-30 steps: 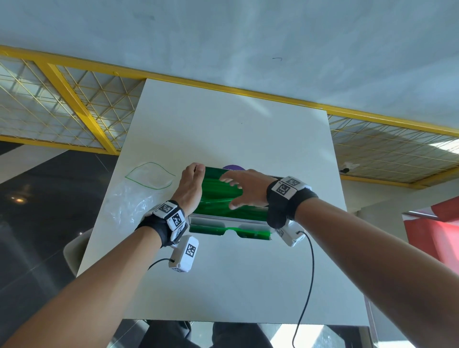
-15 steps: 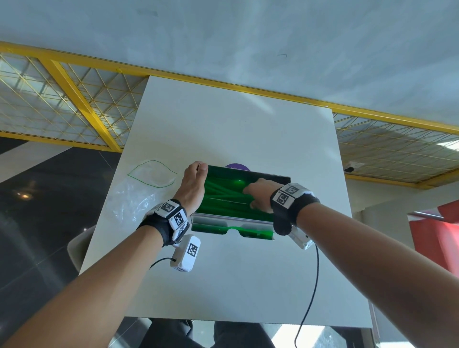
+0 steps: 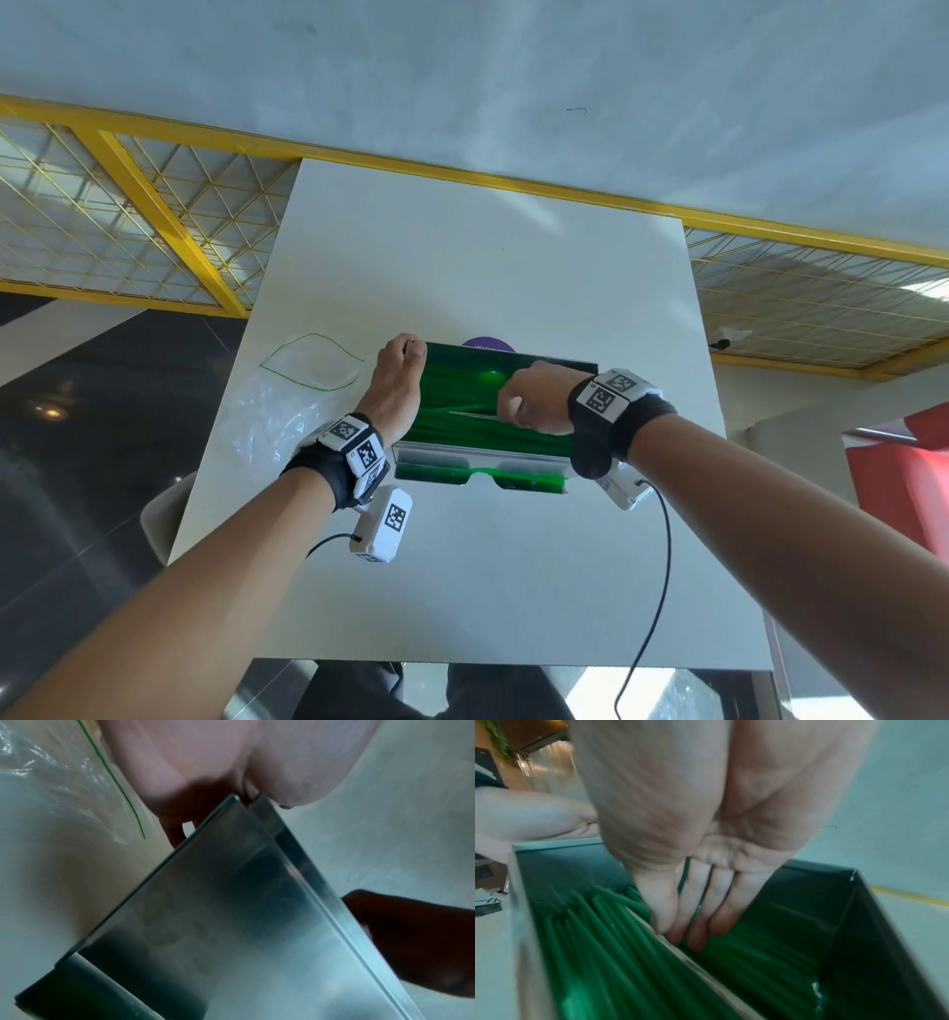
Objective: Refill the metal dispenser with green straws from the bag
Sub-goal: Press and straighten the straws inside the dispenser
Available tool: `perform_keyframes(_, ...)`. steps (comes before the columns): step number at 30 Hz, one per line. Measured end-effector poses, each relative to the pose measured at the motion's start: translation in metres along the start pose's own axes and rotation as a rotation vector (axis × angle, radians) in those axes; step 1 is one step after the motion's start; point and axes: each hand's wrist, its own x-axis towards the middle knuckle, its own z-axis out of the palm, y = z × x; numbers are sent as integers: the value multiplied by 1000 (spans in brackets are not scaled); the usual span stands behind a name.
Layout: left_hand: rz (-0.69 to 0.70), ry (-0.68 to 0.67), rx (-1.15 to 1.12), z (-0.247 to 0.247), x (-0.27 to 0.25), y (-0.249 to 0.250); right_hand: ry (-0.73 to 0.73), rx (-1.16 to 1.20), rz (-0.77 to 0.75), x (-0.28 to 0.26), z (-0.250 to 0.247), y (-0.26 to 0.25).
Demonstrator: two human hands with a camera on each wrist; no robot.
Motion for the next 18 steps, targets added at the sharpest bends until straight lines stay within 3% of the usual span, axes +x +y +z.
perform_keyframes(4,59,3,22,2,4,-8,-45,-7,15,2,5,-6)
perform_keyframes(14,31,-14,0,4,-5,4,164,208,-73,-16,-13,-19)
perform_keyframes(18,115,39,109,-23,-8,2,292,313,-182,-33,-20,-47)
